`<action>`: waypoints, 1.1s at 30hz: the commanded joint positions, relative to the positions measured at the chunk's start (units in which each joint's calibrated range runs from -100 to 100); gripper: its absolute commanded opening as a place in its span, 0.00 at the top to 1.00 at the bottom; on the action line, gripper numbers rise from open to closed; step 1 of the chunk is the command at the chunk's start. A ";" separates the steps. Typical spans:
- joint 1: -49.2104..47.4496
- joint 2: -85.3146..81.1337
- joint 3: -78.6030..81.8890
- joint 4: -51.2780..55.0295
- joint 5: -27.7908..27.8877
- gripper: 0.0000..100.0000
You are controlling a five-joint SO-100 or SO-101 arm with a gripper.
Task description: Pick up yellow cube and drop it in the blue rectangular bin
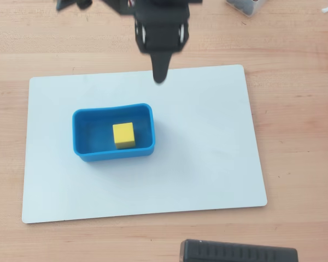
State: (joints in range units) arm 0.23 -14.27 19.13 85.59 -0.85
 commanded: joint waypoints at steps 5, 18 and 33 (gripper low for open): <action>0.71 -33.89 23.60 -10.28 1.17 1.00; 3.20 -51.08 42.60 -19.20 1.22 1.00; 2.77 -73.56 69.05 -27.29 2.05 1.00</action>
State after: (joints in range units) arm 2.55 -75.33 81.39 60.45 0.46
